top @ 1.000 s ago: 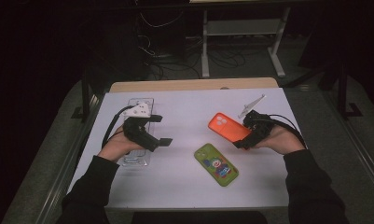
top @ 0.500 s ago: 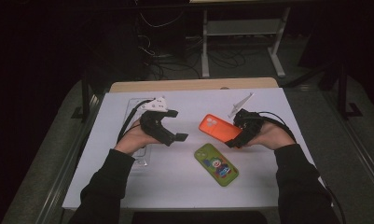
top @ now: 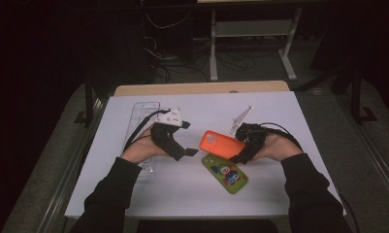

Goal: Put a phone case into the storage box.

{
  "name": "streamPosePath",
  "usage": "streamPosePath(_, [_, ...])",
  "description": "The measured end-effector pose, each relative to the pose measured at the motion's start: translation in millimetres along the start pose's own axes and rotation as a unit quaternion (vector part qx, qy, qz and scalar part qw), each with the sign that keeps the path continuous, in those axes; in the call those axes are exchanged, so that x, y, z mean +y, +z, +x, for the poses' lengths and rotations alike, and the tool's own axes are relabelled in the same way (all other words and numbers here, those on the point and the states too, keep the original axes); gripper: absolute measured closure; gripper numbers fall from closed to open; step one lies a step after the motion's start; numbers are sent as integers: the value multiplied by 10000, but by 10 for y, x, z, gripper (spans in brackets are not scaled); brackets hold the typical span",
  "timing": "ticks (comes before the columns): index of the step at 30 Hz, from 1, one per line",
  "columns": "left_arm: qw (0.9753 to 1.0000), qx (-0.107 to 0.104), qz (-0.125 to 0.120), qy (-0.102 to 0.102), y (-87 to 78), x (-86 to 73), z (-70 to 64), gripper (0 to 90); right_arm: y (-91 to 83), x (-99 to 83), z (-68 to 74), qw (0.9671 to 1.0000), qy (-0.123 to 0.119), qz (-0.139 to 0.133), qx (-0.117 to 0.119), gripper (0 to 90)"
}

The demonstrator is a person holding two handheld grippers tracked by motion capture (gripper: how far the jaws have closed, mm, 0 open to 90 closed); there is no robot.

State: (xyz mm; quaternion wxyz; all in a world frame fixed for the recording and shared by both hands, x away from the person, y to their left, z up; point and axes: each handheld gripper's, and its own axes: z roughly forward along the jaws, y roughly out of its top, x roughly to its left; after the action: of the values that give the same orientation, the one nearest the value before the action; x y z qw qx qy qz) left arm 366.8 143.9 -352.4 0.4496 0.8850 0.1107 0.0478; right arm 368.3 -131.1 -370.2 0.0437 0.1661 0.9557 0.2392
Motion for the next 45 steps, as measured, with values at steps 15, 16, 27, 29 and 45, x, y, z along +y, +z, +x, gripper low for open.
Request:
streamPosePath(15, [9954, -464, 572, 618, 123, 13, -136, 0, 118, 192, 256, 9966, -722, -6, 388, 154])
streamPosePath(16, [9951, -496, 612, 591, 137, 8, -153, 0, 125, 201, 272, 9962, -764, -11, 414, 154])
streamPosePath(27, [9874, -809, 1055, 857, 265, -25, -230, 0, 167, 273, 389, 9924, -1102, -53, 540, 154])
streamPosePath(29, [9860, -829, 1141, 891, 295, -36, -238, 0, 166, 288, 405, 9920, -1132, -80, 555, 154])
streamPosePath(45, [9768, -917, 1615, 1063, 425, -97, -292, 59, 170, 336, 465, 9892, -1321, -149, 611, 153])
